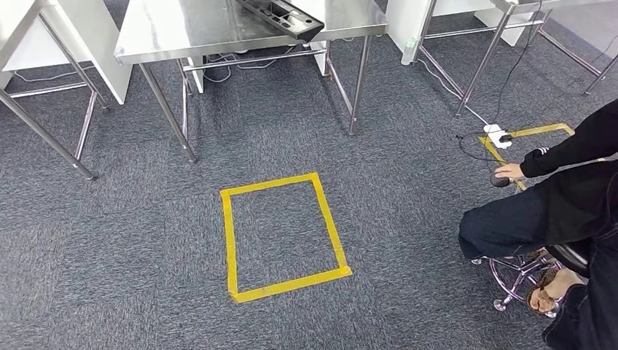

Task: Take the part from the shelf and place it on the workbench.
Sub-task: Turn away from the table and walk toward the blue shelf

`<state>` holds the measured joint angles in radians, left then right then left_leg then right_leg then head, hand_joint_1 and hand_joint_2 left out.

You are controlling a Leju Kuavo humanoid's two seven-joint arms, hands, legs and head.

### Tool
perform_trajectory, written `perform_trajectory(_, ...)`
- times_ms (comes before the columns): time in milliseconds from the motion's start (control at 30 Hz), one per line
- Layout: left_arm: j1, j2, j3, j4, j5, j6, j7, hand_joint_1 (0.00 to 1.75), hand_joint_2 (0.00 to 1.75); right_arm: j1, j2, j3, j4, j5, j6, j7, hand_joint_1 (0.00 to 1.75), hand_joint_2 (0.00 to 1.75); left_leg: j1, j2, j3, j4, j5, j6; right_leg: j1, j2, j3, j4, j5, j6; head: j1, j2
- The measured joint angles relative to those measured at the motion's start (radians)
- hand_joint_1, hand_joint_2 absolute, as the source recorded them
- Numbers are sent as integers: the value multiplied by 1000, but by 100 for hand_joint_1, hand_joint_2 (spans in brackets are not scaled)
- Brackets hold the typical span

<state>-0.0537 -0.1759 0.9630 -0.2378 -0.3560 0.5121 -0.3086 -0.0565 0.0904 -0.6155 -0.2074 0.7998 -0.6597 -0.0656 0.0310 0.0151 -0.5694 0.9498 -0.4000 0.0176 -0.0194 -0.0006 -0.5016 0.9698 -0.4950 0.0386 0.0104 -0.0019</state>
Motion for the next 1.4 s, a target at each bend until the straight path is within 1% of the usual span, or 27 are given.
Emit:
perform_trajectory(67,-1,-2,0,1,-1,0,0,0,0,0,0,-9,0,-4,0,-4,0,0,9,11,16,-40,22,7,4,0,-27,55,-36,0,3,0)
perform_trajectory(133,-2,-3,0,2,-1,0,0,0,0,0,0,-15,1,-5,0,-6,0,0,11,22,13,-48,29,5,-5,1,-92,180,-97,3,5,0)
perform_trajectory(200,-2,-4,0,4,-1,0,1,0,0,2,-3,-20,1,-5,0,-6,0,0,17,33,4,-45,32,-6,-18,0,-126,249,-118,23,5,0)
perform_trajectory(233,-2,-5,0,5,-1,0,1,0,0,3,-4,-23,1,-6,0,-6,0,0,23,39,0,-41,33,-14,-26,-2,-113,227,-104,39,5,0)
perform_trajectory(300,-2,-4,0,6,-1,0,1,0,0,2,-4,-26,2,-6,0,-6,0,0,36,52,-11,-17,26,-40,-41,-30,-47,105,-51,77,7,0)
perform_trajectory(333,-1,-2,0,6,0,0,1,0,0,0,-2,-28,2,-6,1,-6,0,0,41,59,-16,0,17,-56,-44,-50,-27,59,-30,85,11,0)
perform_trajectory(367,-1,0,0,6,0,0,1,0,0,-3,0,-29,2,-6,2,-6,0,0,41,66,-18,14,7,-70,-46,-65,-20,37,-18,80,12,0)
perform_trajectory(400,-1,2,0,7,0,0,1,0,0,-5,1,-30,2,-5,3,-6,0,0,40,73,-15,22,0,-79,-45,-73,-28,46,-18,64,11,0)
perform_trajectory(467,-3,2,0,7,0,1,1,0,0,-8,0,-32,2,-5,3,-7,0,0,42,87,-3,24,-6,-88,-43,-54,-39,59,-21,27,1,0)
perform_trajectory(500,-4,2,0,8,0,0,1,0,0,-7,1,-32,2,-5,3,-8,0,0,46,84,-1,31,-18,-89,-42,-45,-41,63,-20,16,-4,0)
perform_trajectory(567,-3,2,0,9,0,1,1,0,0,-6,2,-34,2,-8,4,-11,0,0,46,50,-23,101,-88,-83,-34,-27,-48,64,-11,-2,-12,0)
perform_trajectory(633,1,3,0,9,1,1,1,0,0,-6,2,-35,2,-9,7,-15,0,0,33,8,-79,245,-188,-66,-21,-7,-55,64,-2,-17,-16,0)
perform_trajectory(667,2,2,0,10,2,1,1,0,0,-5,2,-35,2,-9,9,-16,0,0,23,-1,-104,309,-218,-55,-11,5,-60,65,2,-22,-17,0)
perform_trajectory(700,4,2,0,10,2,1,1,0,0,-3,2,-35,2,-9,10,-18,0,0,13,-6,-115,343,-227,-41,0,18,-63,65,4,-27,-17,0)
perform_trajectory(767,4,2,0,10,2,1,1,0,0,0,2,-36,2,-9,11,-19,0,0,-12,-20,-83,297,-188,2,21,45,-65,65,7,-32,-17,0)
perform_trajectory(833,4,3,0,10,2,1,1,0,0,-1,4,-37,2,-9,11,-19,0,0,-36,-59,-21,177,-133,58,37,70,-64,65,10,-34,-14,0)
perform_trajectory(867,4,3,0,10,2,2,1,0,0,-2,5,-37,2,-9,11,-19,0,0,-44,-77,0,135,-118,78,38,82,-65,65,11,-34,-12,0)
perform_trajectory(900,3,4,0,11,2,2,0,0,0,-3,5,-37,2,-9,12,-19,0,0,-48,-87,10,113,-112,91,36,93,-66,64,13,-33,-10,0)
perform_trajectory(933,3,4,0,11,2,2,0,0,0,-3,6,-38,2,-9,12,-19,0,0,-50,-84,14,107,-112,96,33,103,-69,62,16,-28,-9,0)
perform_trajectory(967,2,4,0,11,2,2,0,0,0,-3,4,-38,2,-9,12,-19,0,0,-51,-74,20,92,-106,96,30,112,-71,59,19,-24,-9,0)
perform_trajectory(1033,0,2,0,11,2,2,0,0,0,1,4,-38,3,-9,12,-20,0,0,-48,-50,39,52,-89,87,32,86,-83,74,10,-18,-8,0)
perform_trajectory(1133,2,-1,0,12,3,2,0,0,0,-4,1,-39,3,-10,13,-23,0,0,-39,-7,48,22,-75,72,24,24,-157,223,-63,-11,-4,0)
perform_trajectory(1200,3,-3,0,13,3,2,0,0,0,-4,-2,-39,3,-10,15,-25,0,0,-34,22,45,24,-76,63,8,14,-193,304,-89,10,-4,0)
perform_trajectory(1233,3,-5,0,13,4,2,0,0,0,-2,-3,-39,3,-10,16,-26,0,0,-30,35,45,25,-77,56,-1,8,-181,289,-78,26,-4,0)
perform_trajectory(1300,2,-6,0,14,4,3,1,0,0,0,-4,-39,3,-8,18,-26,0,0,-23,59,45,35,-84,38,-18,-22,-108,157,-29,59,-3,0)
perform_trajectory(1333,2,-6,0,14,4,3,1,0,0,-2,-4,-39,3,-6,20,-26,0,0,-21,70,45,43,-90,27,-19,-41,-74,96,-8,66,-3,0)
perform_trajectory(1400,0,-5,1,14,4,6,2,0,0,-6,-4,-39,3,-2,22,-26,0,0,-23,87,45,54,-99,7,-17,-60,-48,43,10,51,-3,0)
